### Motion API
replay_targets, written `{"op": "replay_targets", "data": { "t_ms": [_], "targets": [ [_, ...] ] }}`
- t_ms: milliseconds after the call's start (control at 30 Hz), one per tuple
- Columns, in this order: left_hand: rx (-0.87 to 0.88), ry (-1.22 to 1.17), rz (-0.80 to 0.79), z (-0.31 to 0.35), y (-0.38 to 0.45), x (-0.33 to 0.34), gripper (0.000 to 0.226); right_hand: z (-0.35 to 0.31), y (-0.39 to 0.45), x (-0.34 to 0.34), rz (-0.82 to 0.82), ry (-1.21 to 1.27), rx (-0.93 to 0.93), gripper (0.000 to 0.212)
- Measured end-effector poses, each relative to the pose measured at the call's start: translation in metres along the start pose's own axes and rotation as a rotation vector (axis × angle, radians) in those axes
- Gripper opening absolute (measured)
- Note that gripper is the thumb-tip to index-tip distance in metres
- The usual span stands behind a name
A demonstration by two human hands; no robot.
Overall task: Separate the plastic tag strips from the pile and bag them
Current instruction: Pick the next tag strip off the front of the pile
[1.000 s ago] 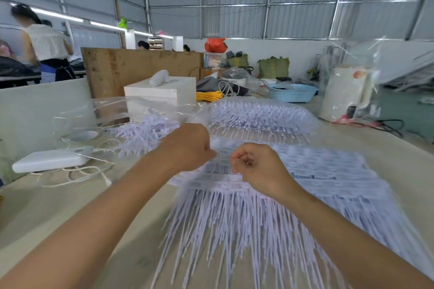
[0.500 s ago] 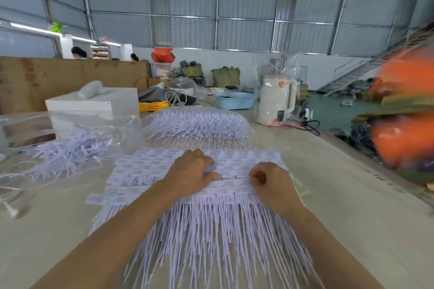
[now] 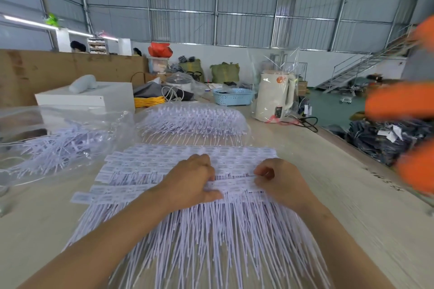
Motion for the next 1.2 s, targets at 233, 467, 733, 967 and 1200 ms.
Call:
{"op": "replay_targets", "data": {
  "t_ms": [233,467,733,967,1200],
  "targets": [
    [0.108,0.173,-0.013,0.024,-0.005,-0.006,0.028,0.002,-0.004,-0.012,-0.071,0.02,0.0,0.025],
    [0.016,-0.379,-0.059,0.002,-0.008,-0.039,0.015,-0.007,-0.008,-0.027,-0.084,0.184,-0.037,0.033],
    [-0.059,-0.641,-0.181,-0.02,-0.015,-0.044,0.018,-0.004,-0.019,-0.021,-0.374,0.23,0.021,0.014],
    [-0.206,-0.242,-0.425,-0.009,-0.013,-0.019,0.032,-0.014,-0.015,-0.032,-0.116,0.548,0.069,0.007],
    [-0.133,-0.733,-0.186,0.042,0.014,-0.021,0.02,-0.018,-0.01,-0.023,0.158,0.895,0.102,0.01]
  ]
}}
Point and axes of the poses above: each hand's wrist, its own y-axis towards the middle knuckle, its own x-axis out of the palm, z = x × y, the point moved 6 cm from there along y, towards the middle knuckle, and after that the axes turned 11 degrees about -x, right-handed, at the moved point
